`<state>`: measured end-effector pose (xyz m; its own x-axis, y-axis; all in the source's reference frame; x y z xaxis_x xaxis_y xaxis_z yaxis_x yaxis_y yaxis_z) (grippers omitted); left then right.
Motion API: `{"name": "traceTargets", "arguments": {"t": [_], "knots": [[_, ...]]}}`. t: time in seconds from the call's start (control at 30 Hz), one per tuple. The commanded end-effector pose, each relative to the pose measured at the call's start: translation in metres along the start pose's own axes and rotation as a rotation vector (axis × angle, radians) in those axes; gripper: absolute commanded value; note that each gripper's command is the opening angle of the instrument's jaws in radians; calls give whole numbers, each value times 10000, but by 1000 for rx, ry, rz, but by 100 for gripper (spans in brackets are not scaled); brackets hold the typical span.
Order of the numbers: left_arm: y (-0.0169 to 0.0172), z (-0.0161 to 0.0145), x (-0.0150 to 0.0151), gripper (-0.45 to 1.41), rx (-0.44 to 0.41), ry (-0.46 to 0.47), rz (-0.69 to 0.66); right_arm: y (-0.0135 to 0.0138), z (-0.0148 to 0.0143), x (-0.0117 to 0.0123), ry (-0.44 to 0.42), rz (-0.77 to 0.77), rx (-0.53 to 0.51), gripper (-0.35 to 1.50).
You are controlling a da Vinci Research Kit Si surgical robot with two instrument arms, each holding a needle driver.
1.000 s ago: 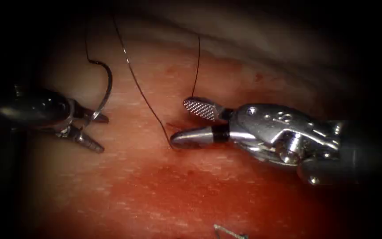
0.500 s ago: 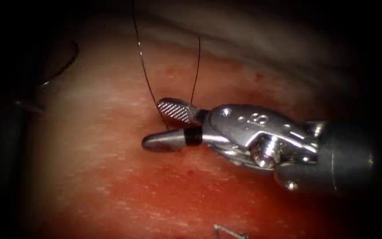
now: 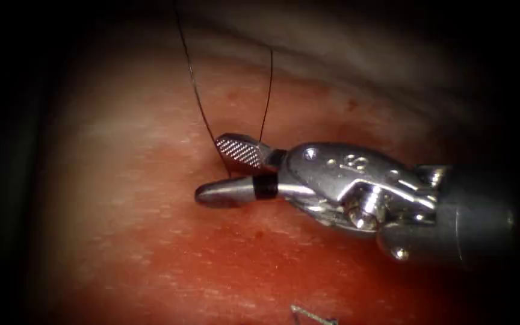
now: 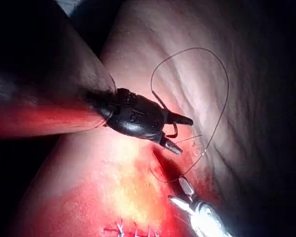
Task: Wound Closure
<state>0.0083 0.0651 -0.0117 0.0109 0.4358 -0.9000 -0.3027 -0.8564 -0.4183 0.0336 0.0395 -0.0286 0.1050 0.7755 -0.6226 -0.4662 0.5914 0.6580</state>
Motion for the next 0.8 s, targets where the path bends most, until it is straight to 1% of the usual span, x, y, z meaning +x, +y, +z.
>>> {"name": "traceTargets", "arguments": {"t": [0.03, 0.1, 0.13, 0.17, 0.23, 0.27, 0.3, 0.37, 0.4, 0.47, 0.57, 0.6, 0.63, 0.67, 0.7, 0.73, 0.8], "knots": [[20, 12, -8, 74, -126, 52, -17, 0, 6, -1, 1, -2, 4, 136], [34, 17, -11, 72, -181, 76, -12, 0, 4, -1, 1, -2, 6, 136], [42, 20, -15, 71, -225, 80, -8, 1, 4, -1, 1, -2, 6, 136], [52, 26, -24, 70, -292, 63, 1, 1, 2, -1, 0, -3, 8, 136], [63, 35, -40, 70, -336, -18, 22, 2, 1, -1, 0, -2, 8, 136], [74, 44, -61, 70, -360, -120, 53, 2, 1, 0, 0, -2, 8, 136], [78, 49, -71, 70, -372, -163, 68, 2, 1, 0, 0, -2, 9, 136], [84, 56, -92, 70, -392, -241, 58, 1, 0, 0, 0, -2, 9, 136], [87, 63, -111, 70, -391, -298, 45, 1, 0, 0, -1, -1, 10, 136], [82, 67, -122, 70, -370, -310, 38, 0, 0, 1, -1, -1, 10, 136], [68, 65, -122, 70, -323, -329, 14, 0, 0, 1, -1, -1, 10, 136], [59, 61, -116, 70, -282, -332, -1, 0, 0, 1, -1, -1, 10, 136], [56, 60, -114, 70, -266, -334, -8, 0, -1, 1, -1, -1, 10, 136], [44, 55, -101, 70, -189, -338, -18, 1, 0, 1, -1, -1, 9, 136], [44, 55, -101, 70, -189, -338, -18, 1, 0, 1, -1, -1, 9, 136], [33, 50, -89, 71, -117, -336, -35, 1, 0, 0, -1, -1, 9, 136], [24, 45, -81, 71, -52, -324, -29, 1, 0, 0, -1, -2, 10, 136]]}}
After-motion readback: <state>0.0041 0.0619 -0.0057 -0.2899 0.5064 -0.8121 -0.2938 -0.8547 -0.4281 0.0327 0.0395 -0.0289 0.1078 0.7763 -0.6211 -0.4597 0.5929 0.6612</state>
